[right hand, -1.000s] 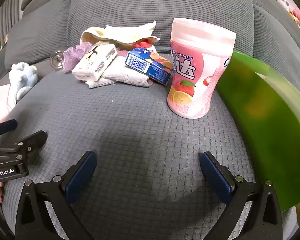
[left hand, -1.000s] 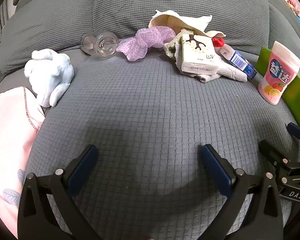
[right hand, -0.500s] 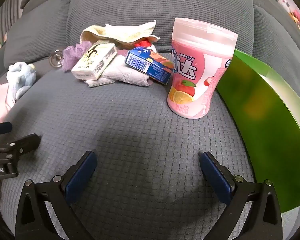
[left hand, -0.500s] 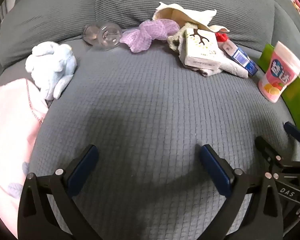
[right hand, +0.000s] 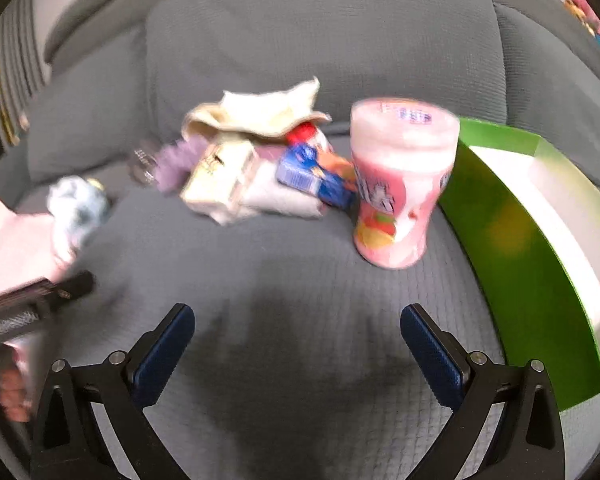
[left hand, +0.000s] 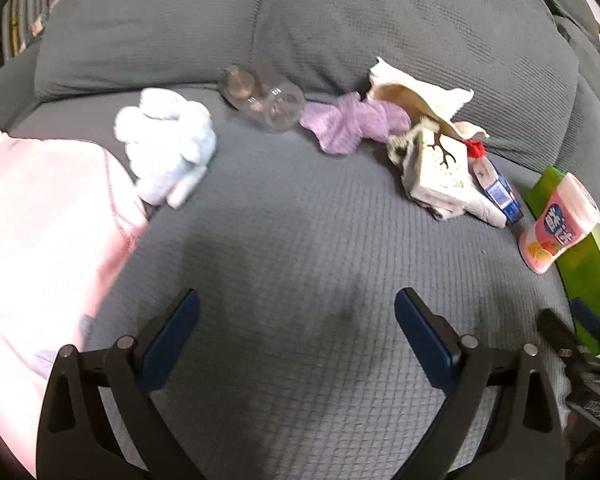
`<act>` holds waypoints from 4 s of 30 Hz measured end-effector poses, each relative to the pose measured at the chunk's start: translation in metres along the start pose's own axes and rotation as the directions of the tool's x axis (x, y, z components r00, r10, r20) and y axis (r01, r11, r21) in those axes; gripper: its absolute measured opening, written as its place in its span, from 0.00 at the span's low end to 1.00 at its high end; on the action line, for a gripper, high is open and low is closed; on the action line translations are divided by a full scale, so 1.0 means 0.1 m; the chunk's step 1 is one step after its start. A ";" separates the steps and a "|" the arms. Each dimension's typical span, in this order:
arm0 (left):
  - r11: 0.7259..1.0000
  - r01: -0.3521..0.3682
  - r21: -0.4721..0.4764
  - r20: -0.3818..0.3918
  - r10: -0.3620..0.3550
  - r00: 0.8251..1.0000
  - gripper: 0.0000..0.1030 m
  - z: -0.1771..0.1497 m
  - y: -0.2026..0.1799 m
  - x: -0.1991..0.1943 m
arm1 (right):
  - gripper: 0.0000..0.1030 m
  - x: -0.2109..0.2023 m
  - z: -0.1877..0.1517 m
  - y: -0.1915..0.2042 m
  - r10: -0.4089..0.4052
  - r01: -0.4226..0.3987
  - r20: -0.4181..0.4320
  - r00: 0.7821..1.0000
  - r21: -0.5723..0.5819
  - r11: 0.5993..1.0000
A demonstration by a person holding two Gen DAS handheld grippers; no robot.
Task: Organize soft objects
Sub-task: 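Move the right tool toward the light-blue plush toy, then close the right gripper on the light-blue plush toy, then carry the plush toy with the right gripper over the green box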
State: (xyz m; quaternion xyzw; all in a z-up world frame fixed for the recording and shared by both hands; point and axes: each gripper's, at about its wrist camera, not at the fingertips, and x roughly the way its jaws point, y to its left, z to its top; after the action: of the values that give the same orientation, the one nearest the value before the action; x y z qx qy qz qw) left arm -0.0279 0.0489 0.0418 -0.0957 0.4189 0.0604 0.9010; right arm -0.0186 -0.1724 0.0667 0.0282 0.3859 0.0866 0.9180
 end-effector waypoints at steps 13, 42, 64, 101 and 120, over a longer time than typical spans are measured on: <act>0.994 0.023 -0.105 0.077 -0.015 0.997 0.81 0.64 0.17 -0.29 | 1.00 -0.40 0.66 0.50 0.084 -0.083 0.034 0.996 -0.035 0.996; 0.831 -0.052 -0.554 -0.064 0.020 0.998 0.65 0.41 1.62 -0.15 | 0.93 1.47 1.22 2.87 0.297 -0.393 -0.419 0.858 -0.162 0.905; 0.867 -0.032 -0.497 -0.033 0.018 0.999 0.67 0.48 1.39 -0.28 | 0.69 0.68 1.06 1.72 0.476 -0.484 -0.270 0.837 0.041 0.874; 0.869 0.495 0.000 -0.264 -0.478 0.838 0.82 0.02 -0.74 0.11 | 0.73 0.26 0.28 -0.17 0.453 -0.356 -0.239 0.859 0.358 0.863; 0.832 0.474 0.287 0.021 -0.500 0.866 0.67 0.29 -1.52 -0.77 | 0.59 -0.65 0.51 -0.38 0.412 -0.411 0.042 0.910 0.217 0.885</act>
State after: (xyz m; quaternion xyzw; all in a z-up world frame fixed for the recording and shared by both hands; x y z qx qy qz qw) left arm -0.0277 -0.0946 0.1375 -0.0713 0.3414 -0.2250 0.9098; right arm -0.0215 -0.2203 0.1435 0.2110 0.3808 0.2360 0.8688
